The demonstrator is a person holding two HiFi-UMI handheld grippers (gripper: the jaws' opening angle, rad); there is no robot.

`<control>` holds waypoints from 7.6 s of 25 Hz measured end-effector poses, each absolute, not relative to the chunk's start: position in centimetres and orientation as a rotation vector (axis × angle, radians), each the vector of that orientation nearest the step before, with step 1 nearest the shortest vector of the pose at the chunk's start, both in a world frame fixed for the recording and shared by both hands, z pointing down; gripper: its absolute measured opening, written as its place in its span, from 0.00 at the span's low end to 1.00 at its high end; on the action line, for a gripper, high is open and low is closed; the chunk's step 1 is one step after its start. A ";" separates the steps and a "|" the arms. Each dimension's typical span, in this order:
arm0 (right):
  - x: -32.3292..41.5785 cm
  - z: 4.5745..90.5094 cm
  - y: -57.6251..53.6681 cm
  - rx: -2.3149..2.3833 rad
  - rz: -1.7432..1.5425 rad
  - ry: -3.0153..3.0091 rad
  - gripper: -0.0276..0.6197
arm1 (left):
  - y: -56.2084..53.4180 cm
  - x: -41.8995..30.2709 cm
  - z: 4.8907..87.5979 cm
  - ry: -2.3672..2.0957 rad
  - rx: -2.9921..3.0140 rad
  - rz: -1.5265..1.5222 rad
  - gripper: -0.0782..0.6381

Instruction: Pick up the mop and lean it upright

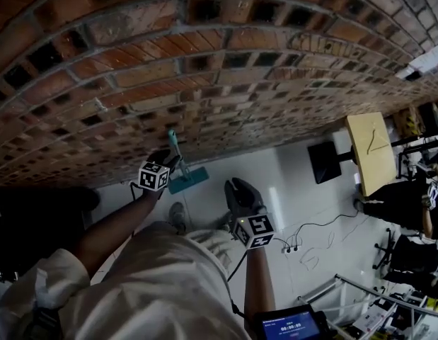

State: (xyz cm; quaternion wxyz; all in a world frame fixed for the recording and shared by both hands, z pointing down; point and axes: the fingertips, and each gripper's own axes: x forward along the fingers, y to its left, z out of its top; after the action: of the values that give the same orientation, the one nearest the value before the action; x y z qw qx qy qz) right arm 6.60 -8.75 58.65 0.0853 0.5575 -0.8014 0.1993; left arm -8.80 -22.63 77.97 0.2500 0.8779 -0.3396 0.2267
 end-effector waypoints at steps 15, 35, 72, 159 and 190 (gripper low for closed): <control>9.1 60.3 -8.5 1.623 0.670 -2.370 0.14 | -22.2 -7.5 82.8 -0.951 2.285 0.713 0.40; 8.6 63.6 -9.3 1.556 0.757 -2.316 0.14 | -23.6 -7.8 93.9 -0.923 2.219 1.025 0.41; 10.8 61.3 -4.1 1.796 0.733 -2.214 0.14 | -20.4 -5.4 89.2 -0.719 2.444 1.006 0.29; 7.0 53.5 -6.9 1.759 0.556 -2.465 0.14 | -15.7 -10.4 54.4 -0.824 2.759 0.438 0.30; 9.4 55.9 -3.1 1.800 0.637 -2.400 0.14 | -14.2 -7.4 68.6 -0.828 2.564 0.681 0.30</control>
State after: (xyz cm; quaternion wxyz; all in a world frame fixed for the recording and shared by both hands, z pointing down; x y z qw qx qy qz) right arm 9.44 -3.05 55.94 0.0373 0.5864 -0.7821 0.2077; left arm -7.36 -14.15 68.59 0.1801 0.9075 -0.2931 0.2411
